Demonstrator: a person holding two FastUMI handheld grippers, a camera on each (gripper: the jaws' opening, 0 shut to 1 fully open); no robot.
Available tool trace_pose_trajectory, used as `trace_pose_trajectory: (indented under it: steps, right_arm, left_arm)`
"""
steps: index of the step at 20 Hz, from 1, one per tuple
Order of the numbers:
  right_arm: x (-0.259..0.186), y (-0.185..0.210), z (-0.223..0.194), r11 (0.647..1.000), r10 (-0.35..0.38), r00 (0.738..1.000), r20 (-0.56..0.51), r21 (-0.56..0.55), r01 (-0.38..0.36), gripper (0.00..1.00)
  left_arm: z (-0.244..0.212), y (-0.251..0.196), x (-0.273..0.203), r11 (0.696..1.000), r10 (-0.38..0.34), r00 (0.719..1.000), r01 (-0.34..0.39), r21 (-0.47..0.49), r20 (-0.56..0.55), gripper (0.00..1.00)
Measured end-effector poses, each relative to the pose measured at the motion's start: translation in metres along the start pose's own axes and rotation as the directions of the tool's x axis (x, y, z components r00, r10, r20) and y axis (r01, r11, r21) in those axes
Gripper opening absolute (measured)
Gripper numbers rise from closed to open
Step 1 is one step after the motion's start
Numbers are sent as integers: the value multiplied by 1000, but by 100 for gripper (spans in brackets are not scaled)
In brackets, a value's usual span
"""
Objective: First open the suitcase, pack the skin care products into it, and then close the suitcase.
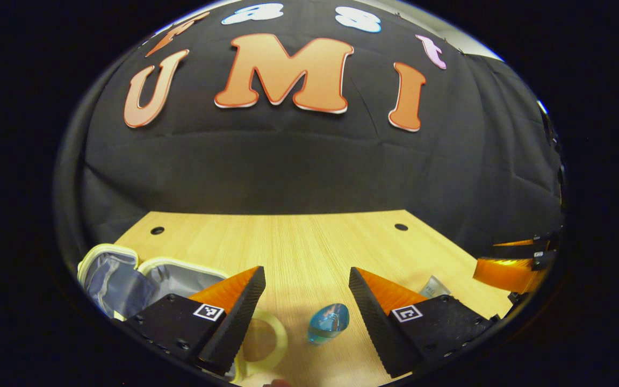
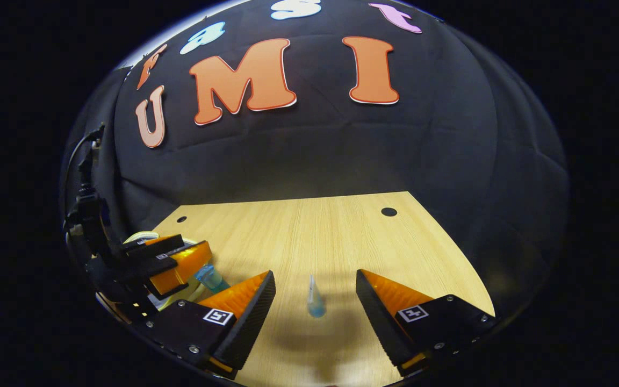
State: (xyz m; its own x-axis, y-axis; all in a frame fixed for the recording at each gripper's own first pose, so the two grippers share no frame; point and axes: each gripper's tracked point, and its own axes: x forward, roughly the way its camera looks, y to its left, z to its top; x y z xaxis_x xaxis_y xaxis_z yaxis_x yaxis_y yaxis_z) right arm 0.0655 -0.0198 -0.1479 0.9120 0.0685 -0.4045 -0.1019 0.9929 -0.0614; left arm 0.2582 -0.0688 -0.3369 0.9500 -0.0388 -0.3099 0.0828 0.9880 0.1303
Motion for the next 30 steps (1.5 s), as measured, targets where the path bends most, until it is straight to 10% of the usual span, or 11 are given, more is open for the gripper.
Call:
trace_pose_trajectory:
  steps: [10, 14, 30]
  right_arm:
    - [16, -37, -36, 999, -35, 996, -76, 22, 37, 96]
    - [18, -34, -40, 999, -17, 997, -81, 31, 20, 96]
    - [90, 24, -121, 999, 11, 955, -296, -40, -24, 92]
  left_arm:
    - [-94, -22, 49, 999, 48, 985, -49, -1, -165, 98]
    - [-91, -31, 55, 998, 32, 990, -23, 65, -139, 50]
    - [-24, 13, -89, 993, -83, 962, 58, -104, -262, 50]
